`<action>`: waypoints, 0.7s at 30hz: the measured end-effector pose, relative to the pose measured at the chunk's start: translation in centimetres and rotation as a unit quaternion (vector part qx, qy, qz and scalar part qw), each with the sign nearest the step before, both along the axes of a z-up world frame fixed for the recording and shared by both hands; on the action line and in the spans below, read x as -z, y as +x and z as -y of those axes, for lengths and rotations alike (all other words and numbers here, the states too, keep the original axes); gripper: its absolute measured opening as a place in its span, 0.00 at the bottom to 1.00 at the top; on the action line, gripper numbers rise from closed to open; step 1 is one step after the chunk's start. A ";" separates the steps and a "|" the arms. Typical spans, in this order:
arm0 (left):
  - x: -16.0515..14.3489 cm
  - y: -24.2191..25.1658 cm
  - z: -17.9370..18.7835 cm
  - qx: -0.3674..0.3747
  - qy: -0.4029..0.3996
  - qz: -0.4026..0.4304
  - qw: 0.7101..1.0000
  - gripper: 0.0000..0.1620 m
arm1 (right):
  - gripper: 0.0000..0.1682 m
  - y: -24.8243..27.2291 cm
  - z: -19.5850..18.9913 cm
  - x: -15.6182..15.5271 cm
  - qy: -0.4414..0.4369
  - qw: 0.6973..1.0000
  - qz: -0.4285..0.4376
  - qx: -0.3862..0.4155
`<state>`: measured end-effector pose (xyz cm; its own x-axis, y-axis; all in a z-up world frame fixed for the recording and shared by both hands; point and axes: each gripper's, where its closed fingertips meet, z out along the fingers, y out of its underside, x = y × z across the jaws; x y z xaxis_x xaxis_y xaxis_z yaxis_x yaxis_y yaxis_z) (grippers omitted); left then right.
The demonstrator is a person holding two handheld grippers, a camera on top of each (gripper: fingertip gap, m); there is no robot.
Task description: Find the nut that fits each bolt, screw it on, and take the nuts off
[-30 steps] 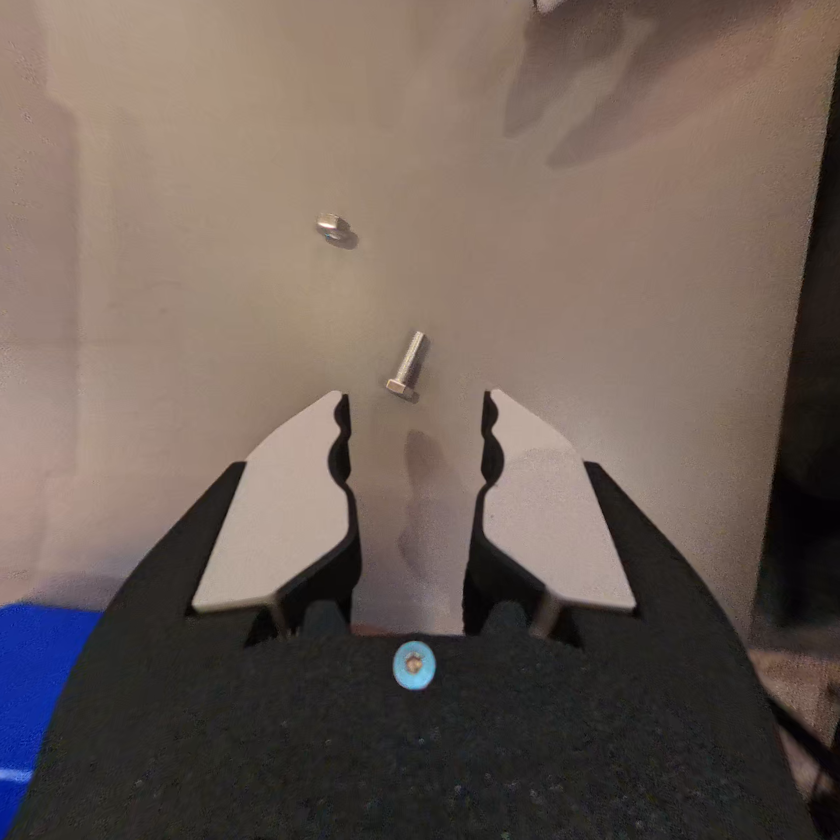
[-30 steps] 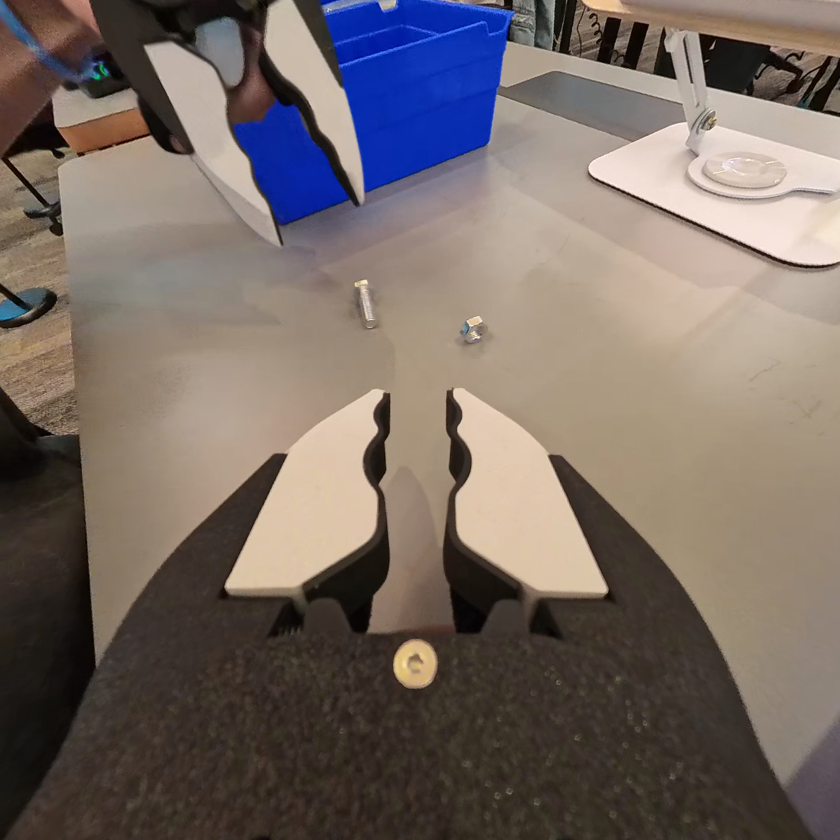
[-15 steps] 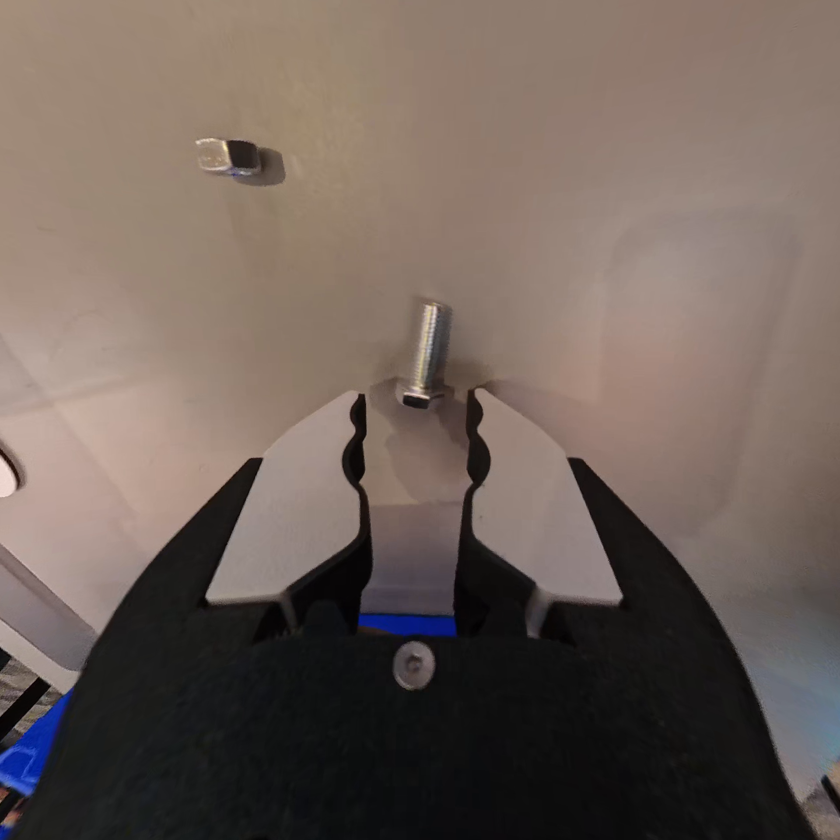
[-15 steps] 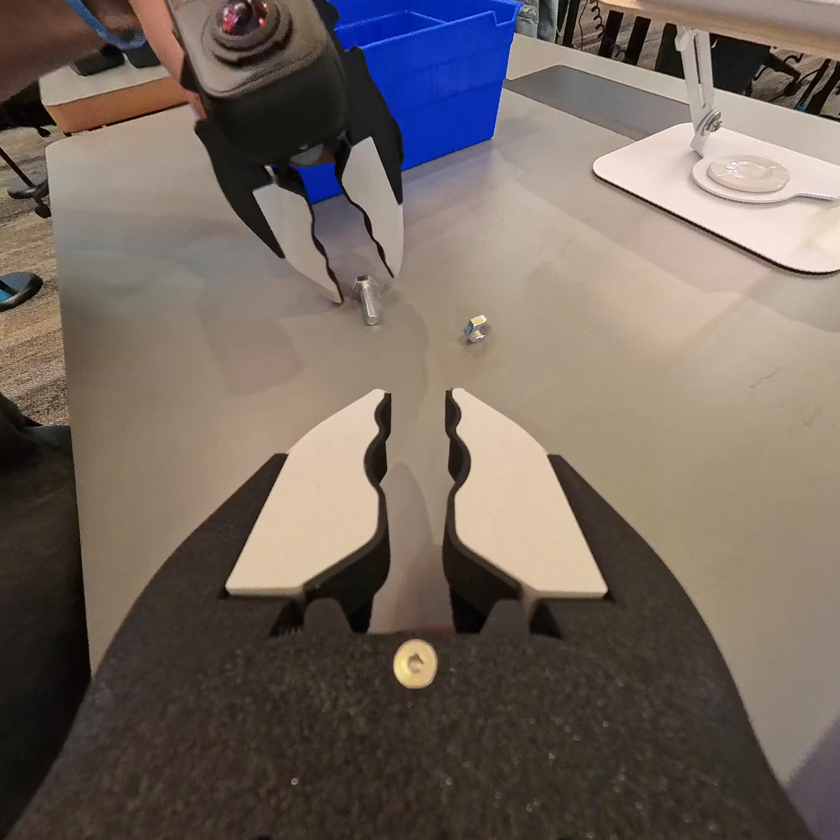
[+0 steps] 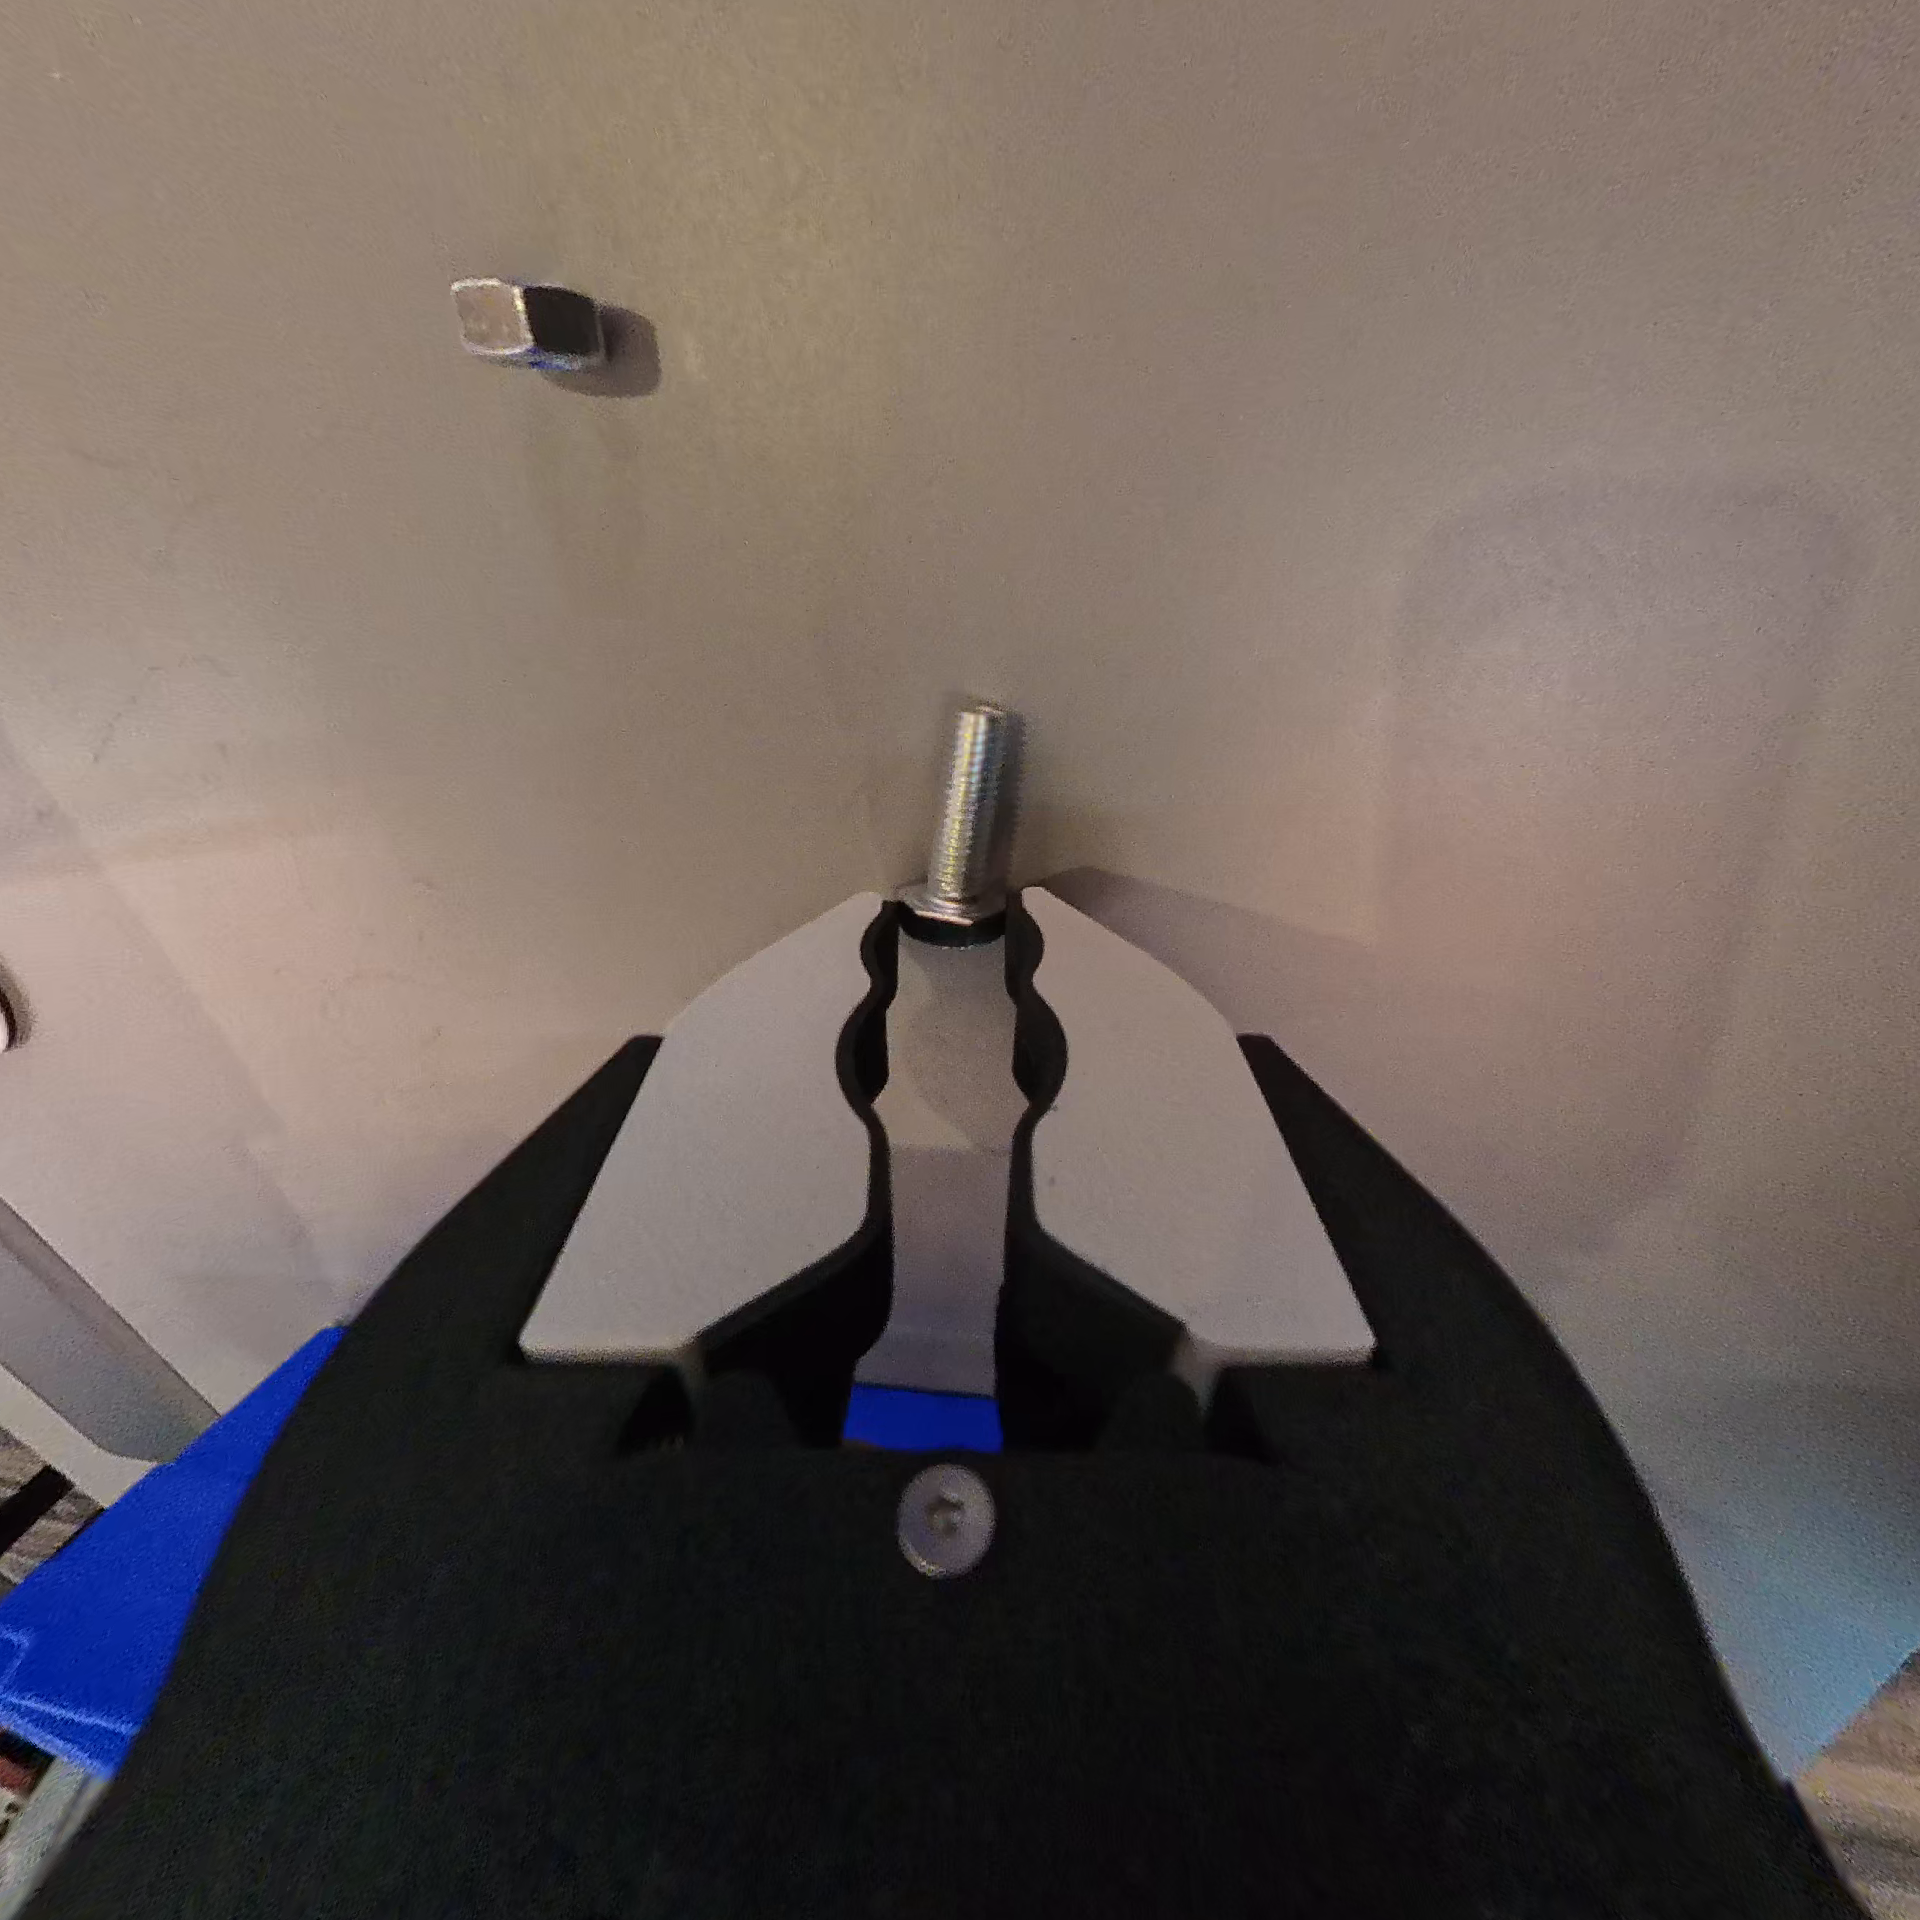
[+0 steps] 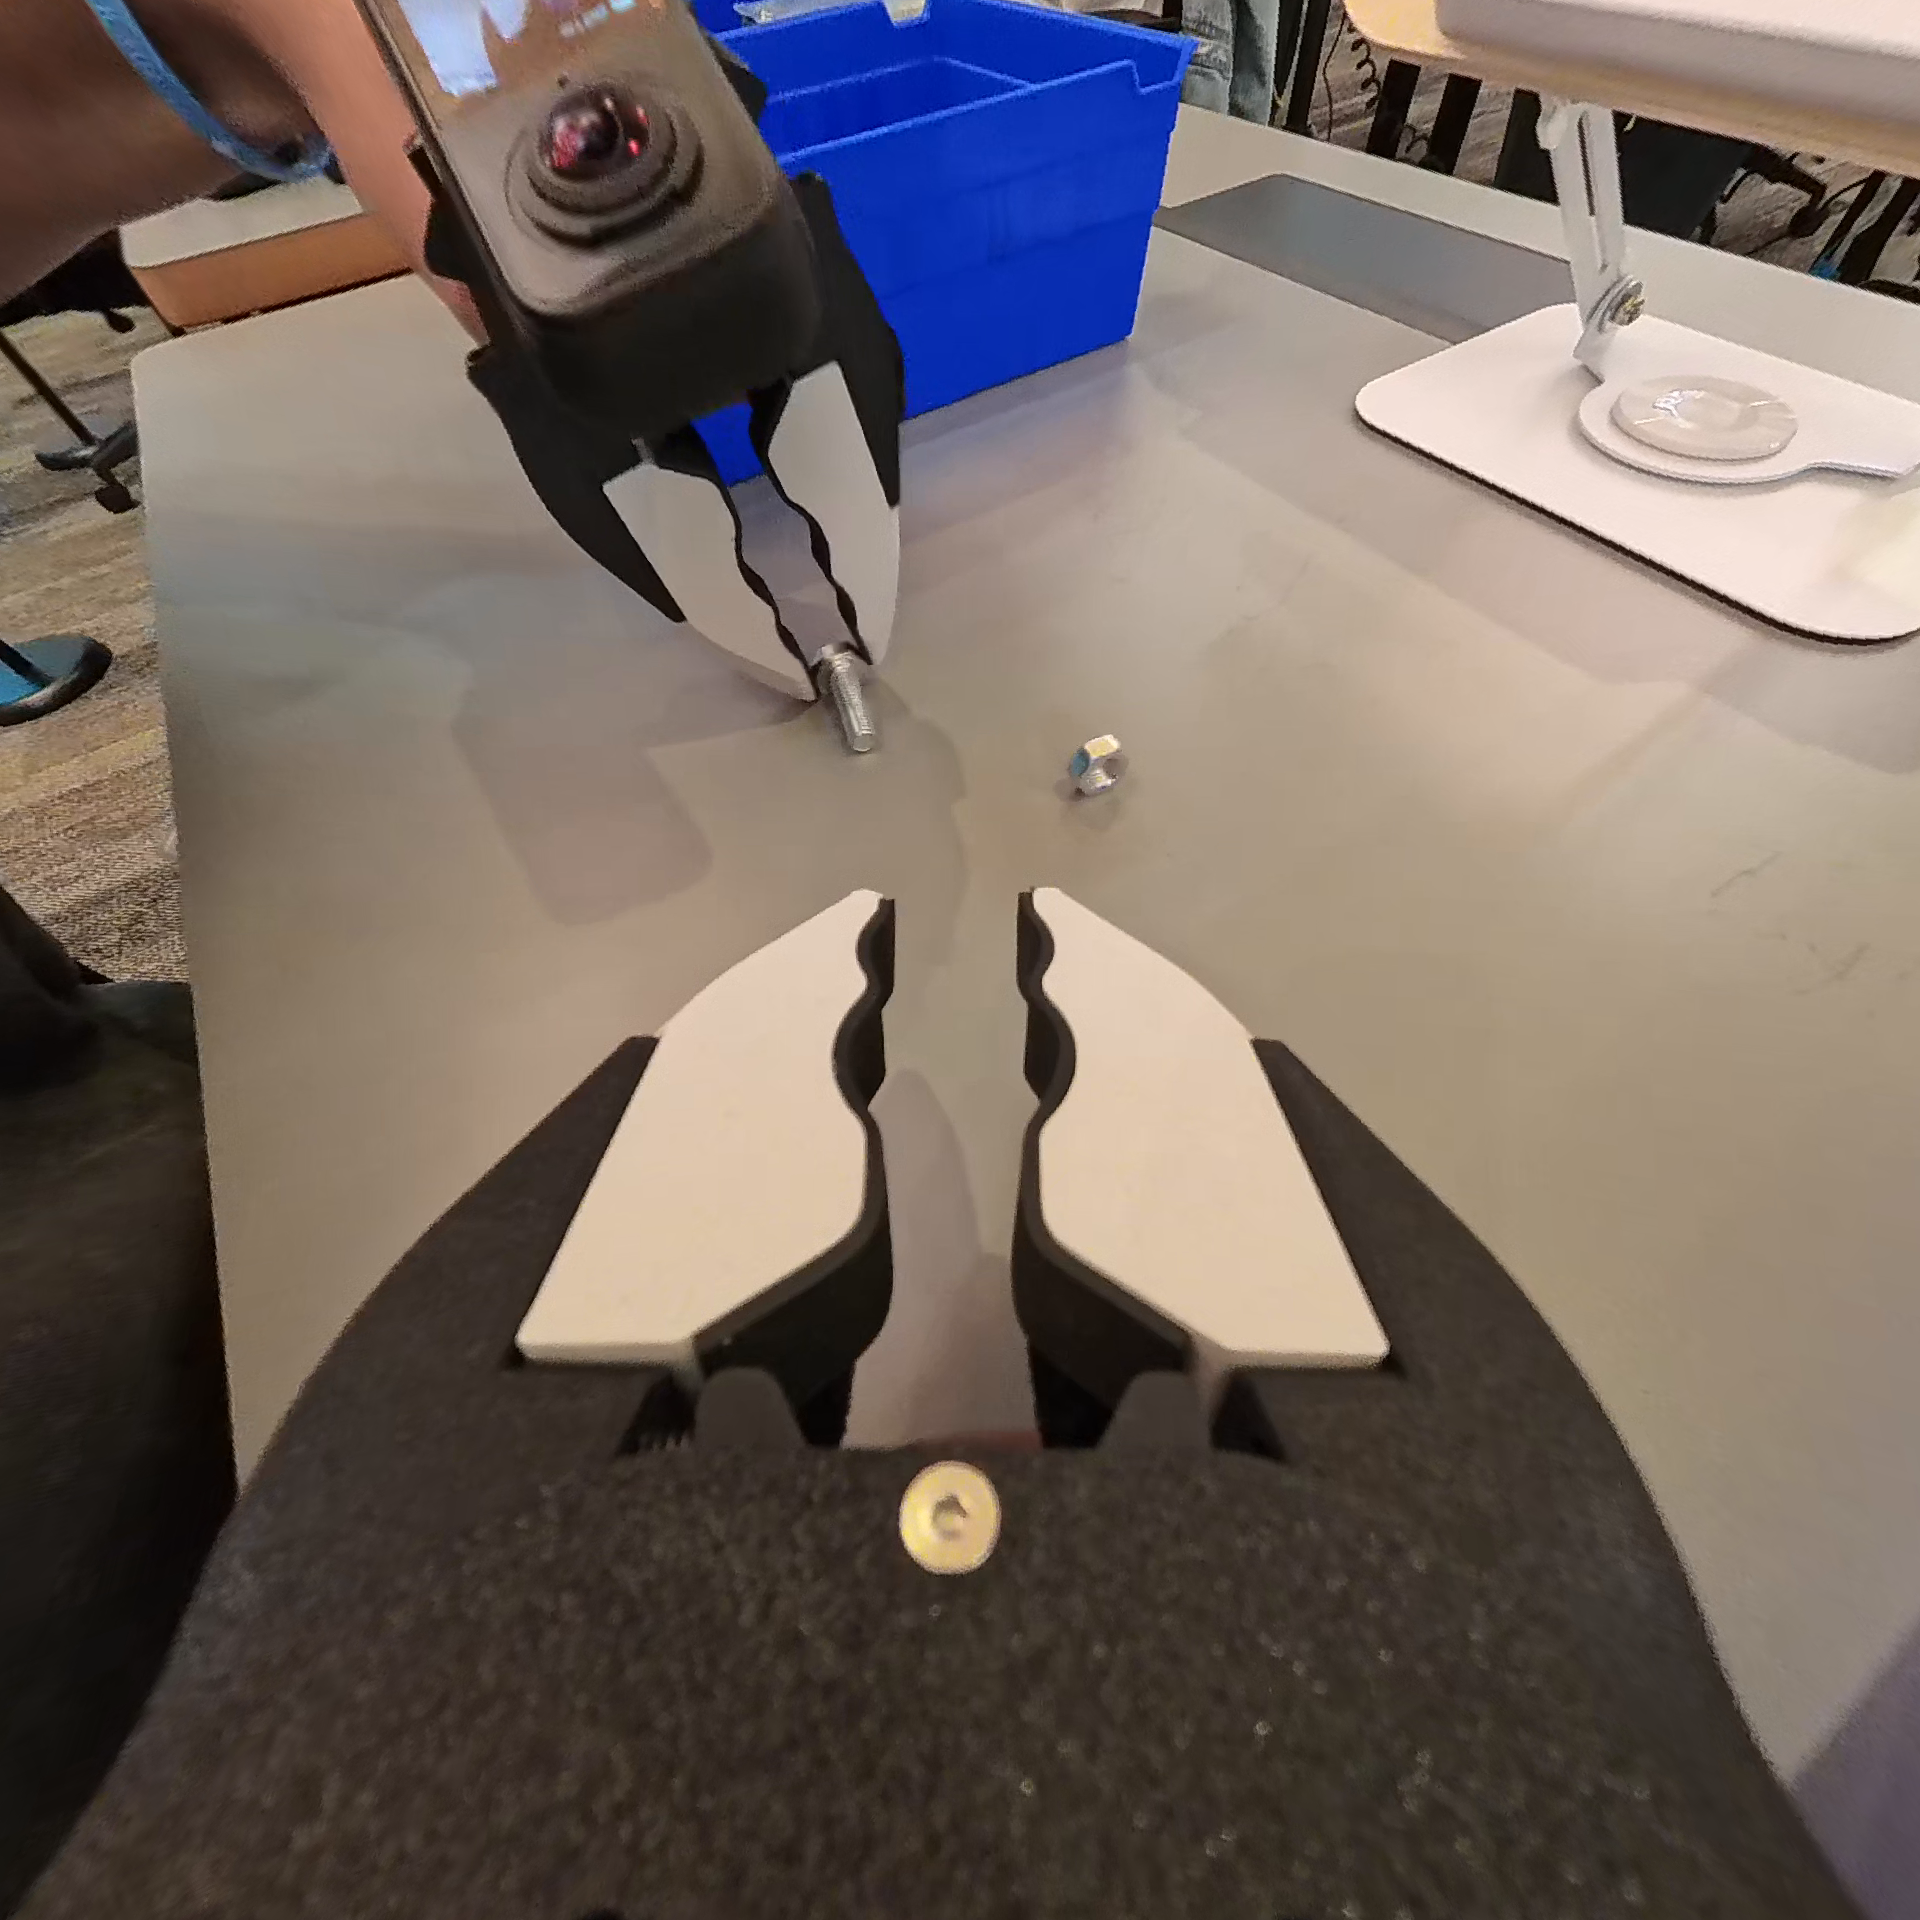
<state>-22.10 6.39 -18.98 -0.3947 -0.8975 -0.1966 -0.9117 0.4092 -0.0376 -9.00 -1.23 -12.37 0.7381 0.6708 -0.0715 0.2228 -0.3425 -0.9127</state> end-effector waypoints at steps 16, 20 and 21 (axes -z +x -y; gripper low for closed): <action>-9.3 0.4 4.5 -0.298 -0.202 0.490 0.794 0.11 | 0.15 -0.9 -1.5 0.2 -0.019 0.998 0.039 -0.034; -9.7 -0.5 5.1 -0.324 -0.283 0.553 0.713 0.11 | 0.16 -2.1 -3.7 1.3 -0.042 0.989 0.117 -0.085; -9.8 -0.6 5.3 -0.325 -0.304 0.565 0.695 0.11 | 0.16 -2.2 -4.3 2.0 -0.053 0.982 0.151 -0.097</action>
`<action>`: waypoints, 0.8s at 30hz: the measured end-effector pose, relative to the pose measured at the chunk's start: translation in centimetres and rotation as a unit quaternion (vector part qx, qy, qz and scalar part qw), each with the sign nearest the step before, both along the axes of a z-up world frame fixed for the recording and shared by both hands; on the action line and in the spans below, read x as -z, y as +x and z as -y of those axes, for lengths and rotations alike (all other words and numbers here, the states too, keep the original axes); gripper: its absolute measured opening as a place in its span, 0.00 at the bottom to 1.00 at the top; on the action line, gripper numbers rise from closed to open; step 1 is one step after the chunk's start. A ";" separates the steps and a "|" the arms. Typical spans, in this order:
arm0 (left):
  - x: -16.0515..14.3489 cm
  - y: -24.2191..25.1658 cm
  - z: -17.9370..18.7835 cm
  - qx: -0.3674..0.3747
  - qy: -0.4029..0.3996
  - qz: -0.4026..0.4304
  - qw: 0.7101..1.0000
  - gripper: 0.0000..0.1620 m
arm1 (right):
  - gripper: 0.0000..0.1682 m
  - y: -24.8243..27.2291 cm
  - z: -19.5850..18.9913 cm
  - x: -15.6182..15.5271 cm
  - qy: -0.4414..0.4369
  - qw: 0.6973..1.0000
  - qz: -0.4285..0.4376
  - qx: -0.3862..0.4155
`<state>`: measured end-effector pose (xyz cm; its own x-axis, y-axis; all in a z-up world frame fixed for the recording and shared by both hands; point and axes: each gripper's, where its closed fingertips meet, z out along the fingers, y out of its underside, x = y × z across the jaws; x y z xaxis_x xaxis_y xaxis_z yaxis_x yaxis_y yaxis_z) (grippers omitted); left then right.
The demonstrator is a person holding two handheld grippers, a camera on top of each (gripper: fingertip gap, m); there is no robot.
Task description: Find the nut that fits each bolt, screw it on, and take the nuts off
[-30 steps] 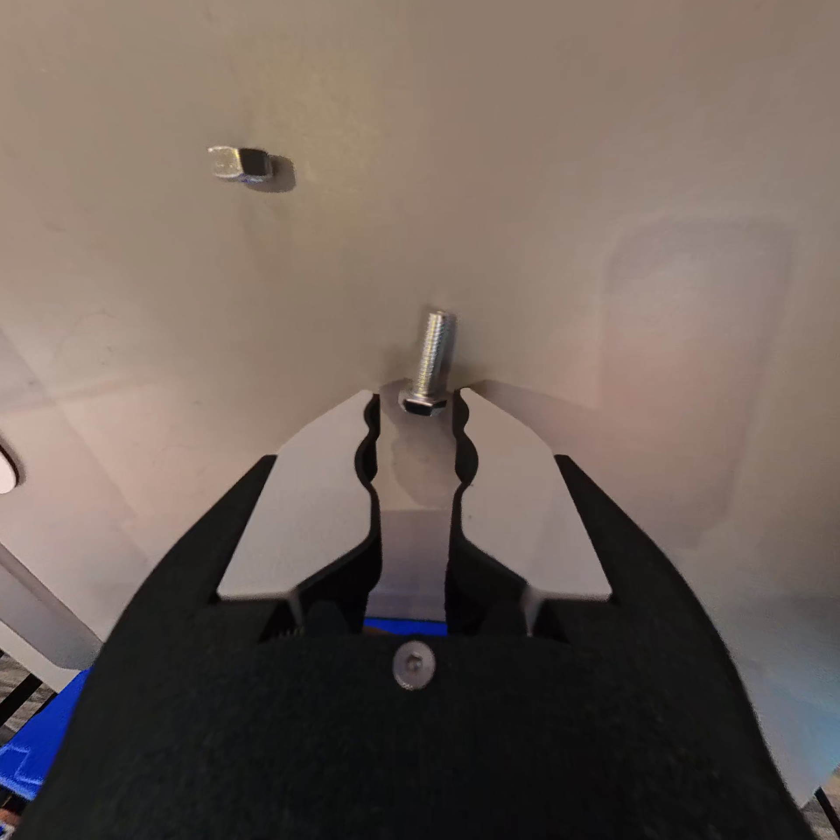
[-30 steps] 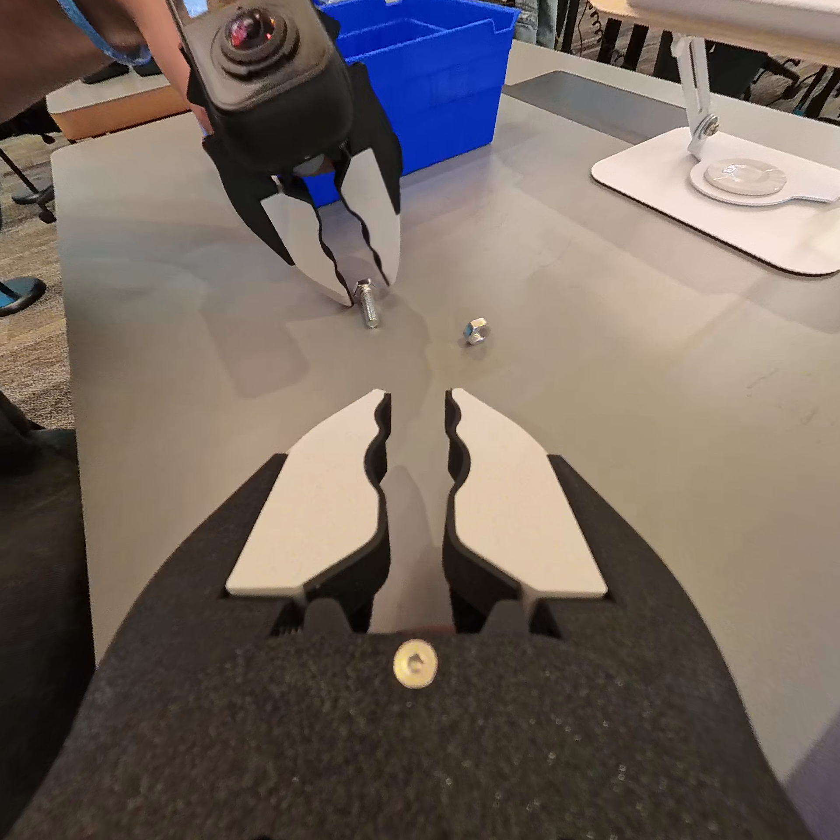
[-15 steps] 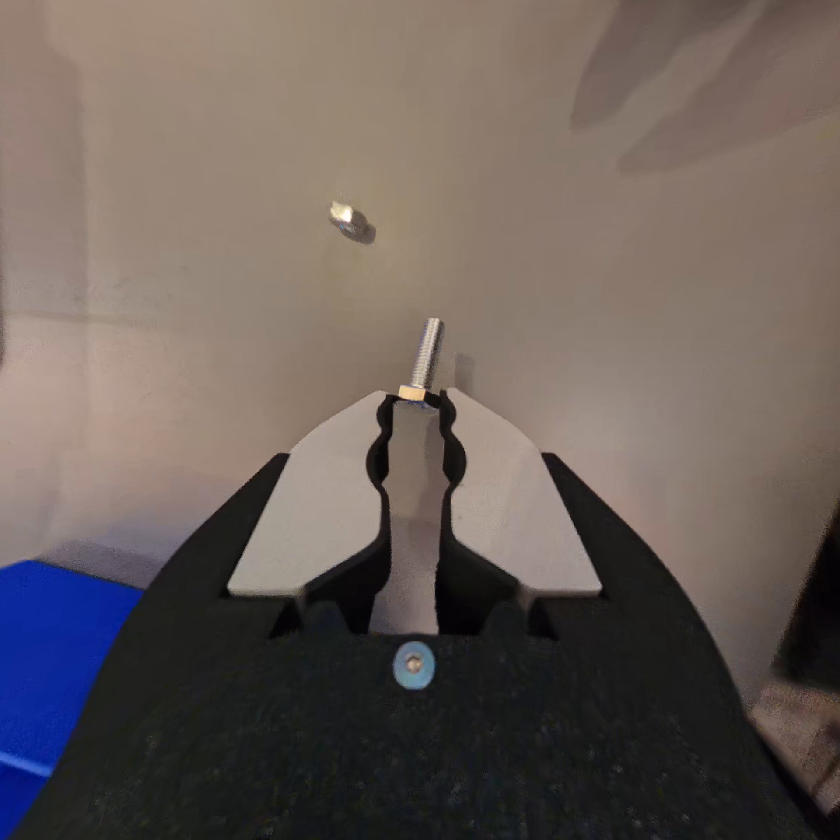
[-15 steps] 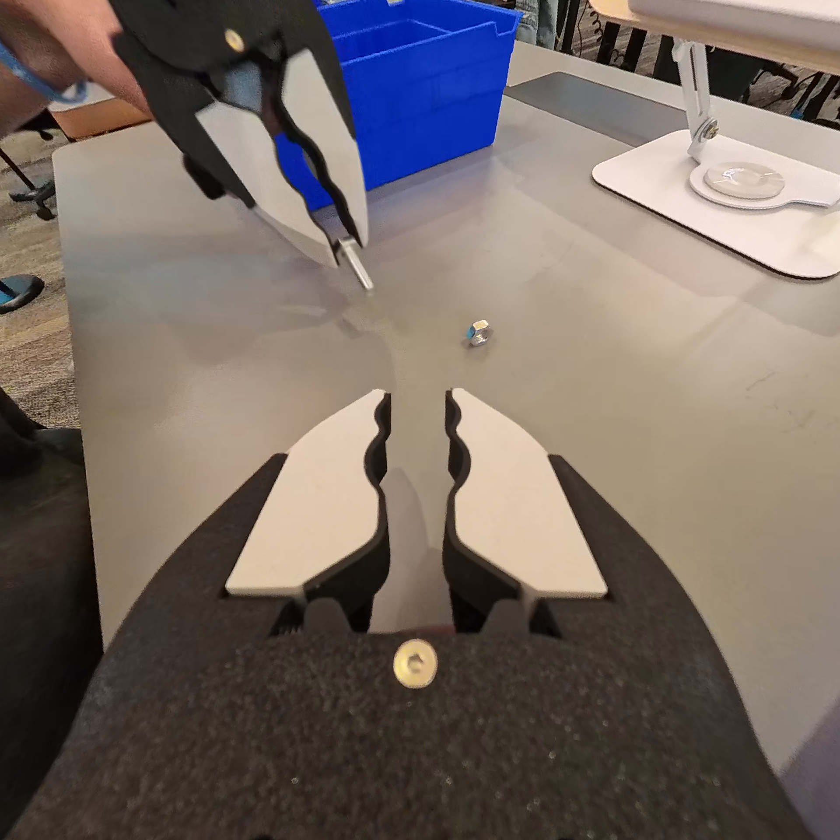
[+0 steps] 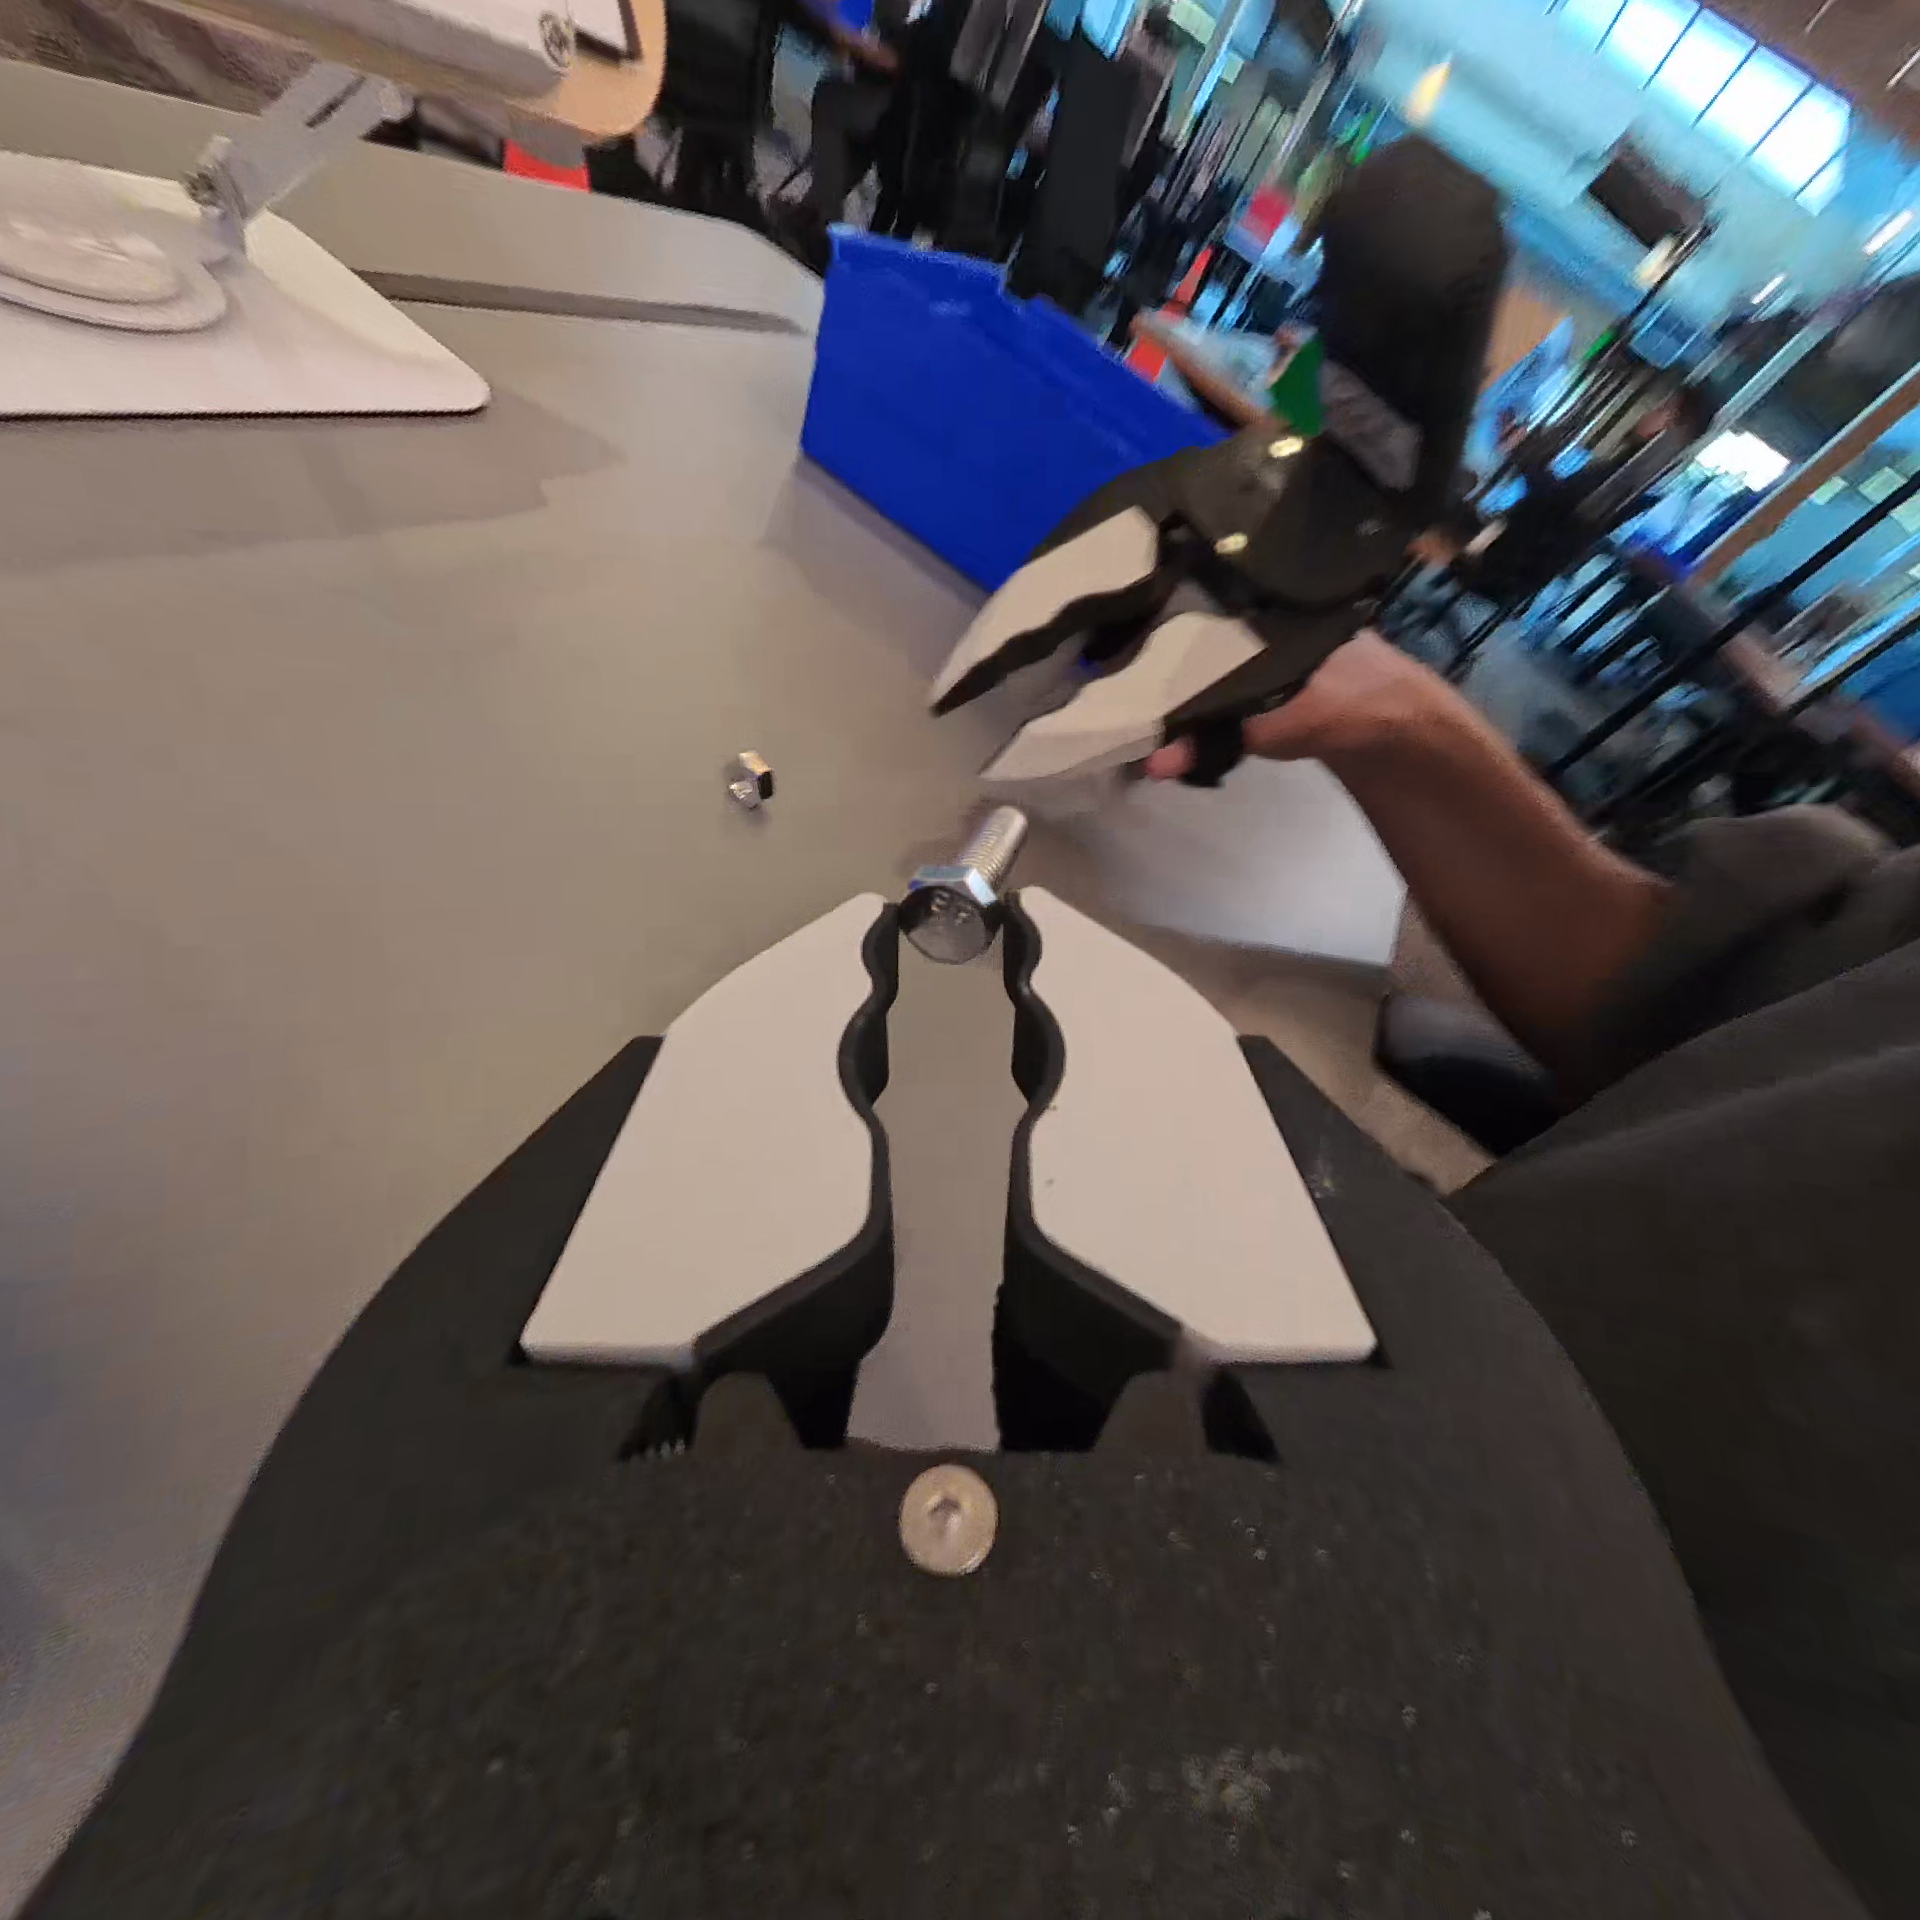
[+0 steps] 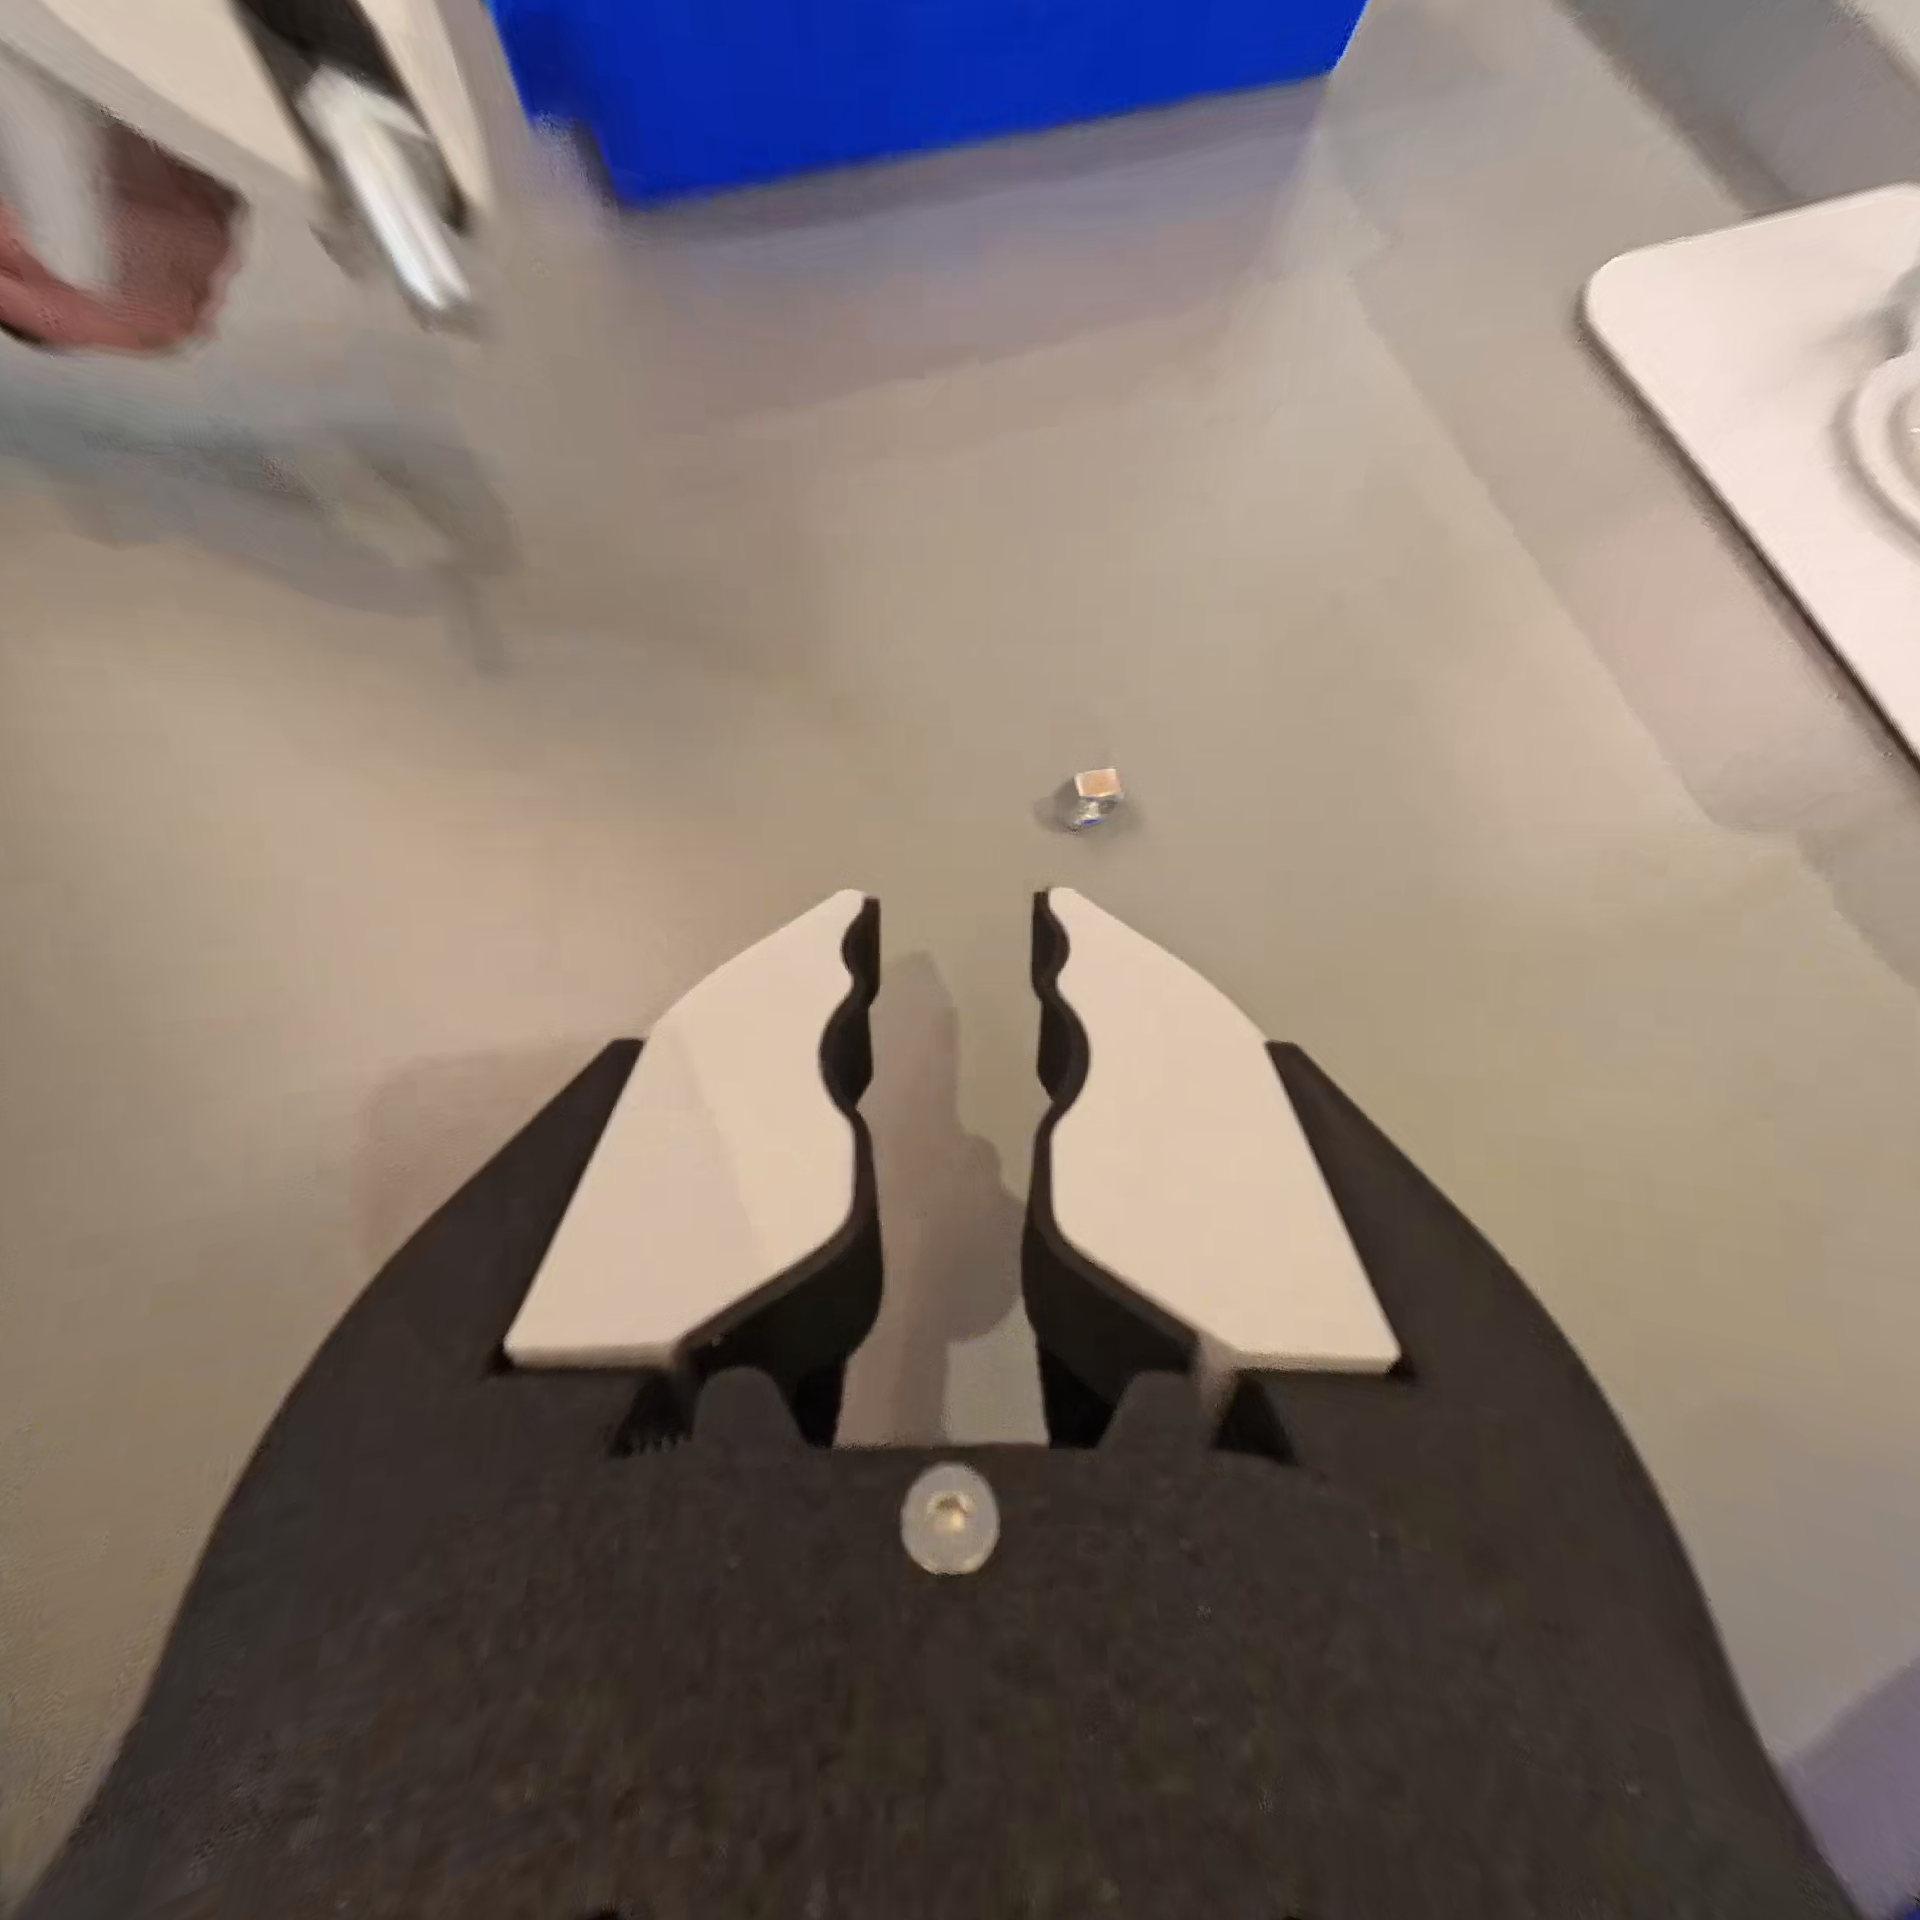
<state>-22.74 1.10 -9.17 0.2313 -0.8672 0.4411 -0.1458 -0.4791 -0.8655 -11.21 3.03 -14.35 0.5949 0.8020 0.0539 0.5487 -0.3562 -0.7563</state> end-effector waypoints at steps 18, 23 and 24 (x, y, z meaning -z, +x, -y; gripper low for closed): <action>1.5 -0.6 1.6 0.023 0.013 0.008 1.000 0.11 | 0.11 -1.4 -5.1 4.8 -0.123 0.957 0.245 -0.096; 1.4 -0.6 1.0 0.009 -0.005 0.017 1.000 0.11 | 0.11 -2.0 -5.1 2.6 -0.061 0.977 0.171 -0.113; 0.9 -0.5 0.8 0.007 -0.012 0.032 0.999 0.11 | 0.11 -2.3 -5.0 1.5 -0.033 0.985 0.124 -0.111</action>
